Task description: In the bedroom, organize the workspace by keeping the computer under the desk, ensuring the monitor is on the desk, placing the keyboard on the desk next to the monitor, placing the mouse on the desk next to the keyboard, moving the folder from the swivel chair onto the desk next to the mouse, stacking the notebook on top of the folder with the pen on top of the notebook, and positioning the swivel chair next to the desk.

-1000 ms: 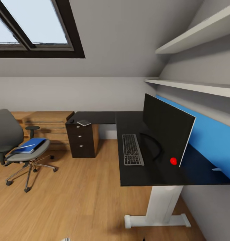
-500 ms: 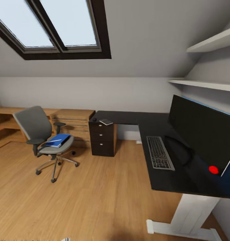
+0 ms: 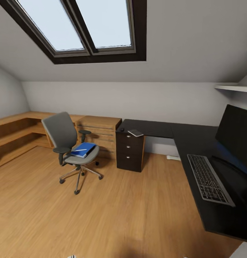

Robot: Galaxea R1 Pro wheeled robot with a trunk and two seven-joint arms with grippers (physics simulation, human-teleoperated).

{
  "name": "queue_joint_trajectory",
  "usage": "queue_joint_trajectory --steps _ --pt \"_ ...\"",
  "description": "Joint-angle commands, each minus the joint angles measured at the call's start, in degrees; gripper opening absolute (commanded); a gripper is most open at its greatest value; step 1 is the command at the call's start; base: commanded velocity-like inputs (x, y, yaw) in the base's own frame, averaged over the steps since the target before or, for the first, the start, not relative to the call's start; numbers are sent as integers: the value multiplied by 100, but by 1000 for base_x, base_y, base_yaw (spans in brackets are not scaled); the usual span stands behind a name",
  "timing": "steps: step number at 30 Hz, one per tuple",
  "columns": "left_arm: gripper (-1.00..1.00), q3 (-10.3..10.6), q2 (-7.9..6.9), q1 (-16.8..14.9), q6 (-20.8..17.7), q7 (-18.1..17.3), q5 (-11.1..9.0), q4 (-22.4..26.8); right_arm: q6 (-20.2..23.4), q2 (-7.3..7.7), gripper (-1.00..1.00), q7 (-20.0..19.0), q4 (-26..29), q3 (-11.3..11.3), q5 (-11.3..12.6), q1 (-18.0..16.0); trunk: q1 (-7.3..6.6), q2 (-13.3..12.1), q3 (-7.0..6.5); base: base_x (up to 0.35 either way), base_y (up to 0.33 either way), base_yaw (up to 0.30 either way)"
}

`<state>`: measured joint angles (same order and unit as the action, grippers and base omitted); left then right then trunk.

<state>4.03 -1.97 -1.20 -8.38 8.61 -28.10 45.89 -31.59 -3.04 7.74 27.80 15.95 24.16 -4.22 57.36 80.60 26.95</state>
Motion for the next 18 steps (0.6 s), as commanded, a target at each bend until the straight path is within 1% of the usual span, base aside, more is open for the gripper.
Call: queue_joint_trajectory --steps 1,6,9,18 --pt "100 39 -7 -3 -14 53 -56 -28 -19 -3 100 52 -148 48 32 -99 3 3 11 322 49 263" --pt "100 79 -6 -3 -14 60 -55 -201 -21 -13 100 52 -755 47 46 -497 3 3 34 327 20 258" --pt "100 92 -6 -3 -14 62 -55 -235 -22 -10 100 52 -951 42 51 -623 3 3 49 329 5 249" --pt "100 98 0 -3 -14 62 -55 -254 -22 10 100 55 -1049 40 45 -690 3 3 97 330 1 243"
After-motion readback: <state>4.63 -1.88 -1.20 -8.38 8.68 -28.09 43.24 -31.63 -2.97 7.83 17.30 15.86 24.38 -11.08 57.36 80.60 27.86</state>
